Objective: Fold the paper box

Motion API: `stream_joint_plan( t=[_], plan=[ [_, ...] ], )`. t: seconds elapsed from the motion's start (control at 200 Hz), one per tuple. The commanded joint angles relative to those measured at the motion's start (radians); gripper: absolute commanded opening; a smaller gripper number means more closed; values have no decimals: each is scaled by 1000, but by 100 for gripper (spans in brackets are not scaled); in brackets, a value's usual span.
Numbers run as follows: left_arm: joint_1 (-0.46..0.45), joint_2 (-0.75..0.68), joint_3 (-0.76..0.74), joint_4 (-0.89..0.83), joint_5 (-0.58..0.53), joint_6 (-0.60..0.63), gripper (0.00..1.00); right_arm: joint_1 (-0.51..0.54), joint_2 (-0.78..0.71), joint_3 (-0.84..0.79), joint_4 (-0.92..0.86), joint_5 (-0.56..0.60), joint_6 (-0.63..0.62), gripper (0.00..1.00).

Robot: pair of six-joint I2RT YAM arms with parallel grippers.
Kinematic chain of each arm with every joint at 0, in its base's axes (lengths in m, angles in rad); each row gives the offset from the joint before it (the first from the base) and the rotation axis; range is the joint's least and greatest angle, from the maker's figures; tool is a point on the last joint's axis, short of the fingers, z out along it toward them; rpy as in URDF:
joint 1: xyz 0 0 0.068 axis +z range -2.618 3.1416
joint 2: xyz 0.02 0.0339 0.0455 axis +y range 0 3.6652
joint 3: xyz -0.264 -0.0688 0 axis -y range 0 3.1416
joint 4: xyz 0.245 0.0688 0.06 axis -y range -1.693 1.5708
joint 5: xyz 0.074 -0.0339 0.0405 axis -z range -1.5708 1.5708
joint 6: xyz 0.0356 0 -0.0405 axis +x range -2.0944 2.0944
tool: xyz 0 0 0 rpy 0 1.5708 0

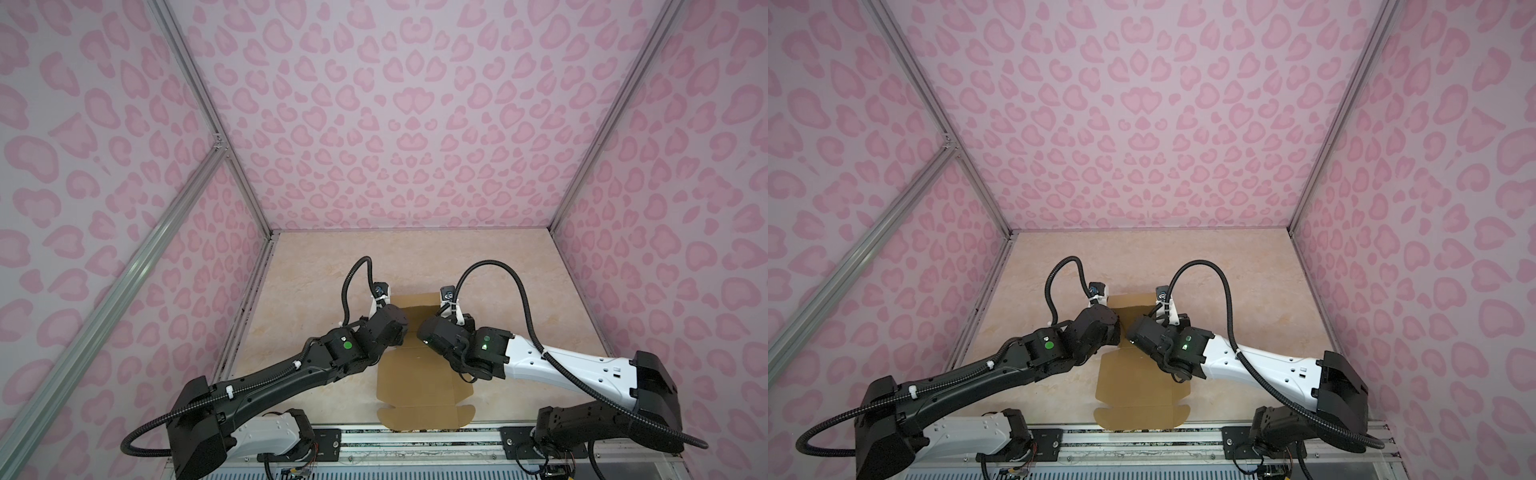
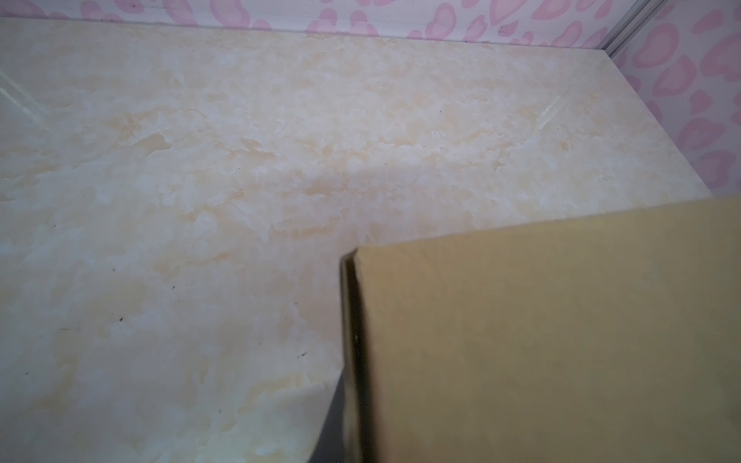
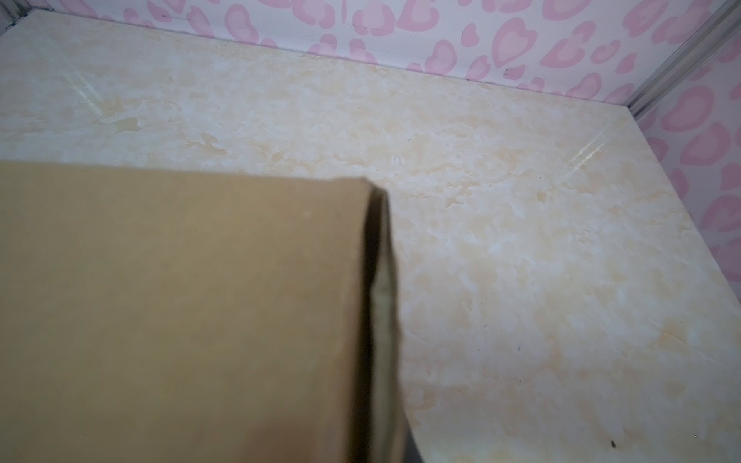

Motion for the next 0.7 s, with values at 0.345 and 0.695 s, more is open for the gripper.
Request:
stream_joint_plan(
  t=[0.345, 0.695],
  plan=[
    [-12, -1, 61, -62, -16, -113, 3, -67, -18, 32, -93, -65, 101, 0],
    [-36, 25, 124, -107, -42, -137, 3, -102, -39, 35, -112, -74, 110, 0]
  ],
)
